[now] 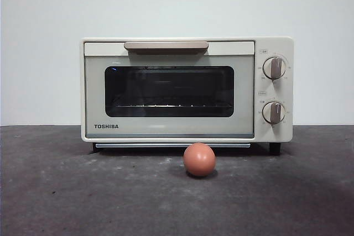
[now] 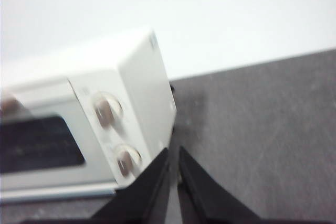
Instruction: Eggoven
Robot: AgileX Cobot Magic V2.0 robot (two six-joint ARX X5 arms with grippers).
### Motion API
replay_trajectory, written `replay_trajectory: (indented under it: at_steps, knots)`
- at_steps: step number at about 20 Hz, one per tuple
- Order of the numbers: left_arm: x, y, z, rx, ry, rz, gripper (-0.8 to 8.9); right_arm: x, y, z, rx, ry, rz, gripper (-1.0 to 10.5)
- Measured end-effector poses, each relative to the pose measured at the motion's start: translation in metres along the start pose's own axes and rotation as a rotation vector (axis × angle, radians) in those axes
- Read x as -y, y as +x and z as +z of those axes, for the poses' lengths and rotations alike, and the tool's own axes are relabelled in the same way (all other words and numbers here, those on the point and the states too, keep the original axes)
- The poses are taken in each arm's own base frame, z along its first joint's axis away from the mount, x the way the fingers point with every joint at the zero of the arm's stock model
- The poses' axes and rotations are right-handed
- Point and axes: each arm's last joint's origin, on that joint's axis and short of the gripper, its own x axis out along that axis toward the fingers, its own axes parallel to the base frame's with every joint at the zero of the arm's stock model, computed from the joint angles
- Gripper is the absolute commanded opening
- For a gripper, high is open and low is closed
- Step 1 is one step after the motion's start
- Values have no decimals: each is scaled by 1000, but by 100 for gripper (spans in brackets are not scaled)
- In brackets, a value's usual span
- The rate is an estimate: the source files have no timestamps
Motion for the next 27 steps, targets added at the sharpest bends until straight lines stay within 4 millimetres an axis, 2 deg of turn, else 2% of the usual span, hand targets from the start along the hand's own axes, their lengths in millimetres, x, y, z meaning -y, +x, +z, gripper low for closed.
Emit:
replay_trajectory:
  at_steps: [6, 12, 17, 22, 27]
  knots:
    - [20, -15, 32, -35, -4, -97, 7, -11, -7, 31, -72, 20, 10, 5]
    - [39, -24, 63, -196, 49, -163, 7, -24, -6, 59, -265, 23, 115, 5]
    - [50, -23, 80, -356, 128, -207, 7, -35, 2, 80, -455, 12, 249, 5]
    - [55, -18, 85, -513, 156, -304, 7, -44, 11, 87, -633, 2, 369, 5]
    - [59, -16, 83, -609, 195, -356, 7, -51, 14, 74, -808, -13, 445, 5]
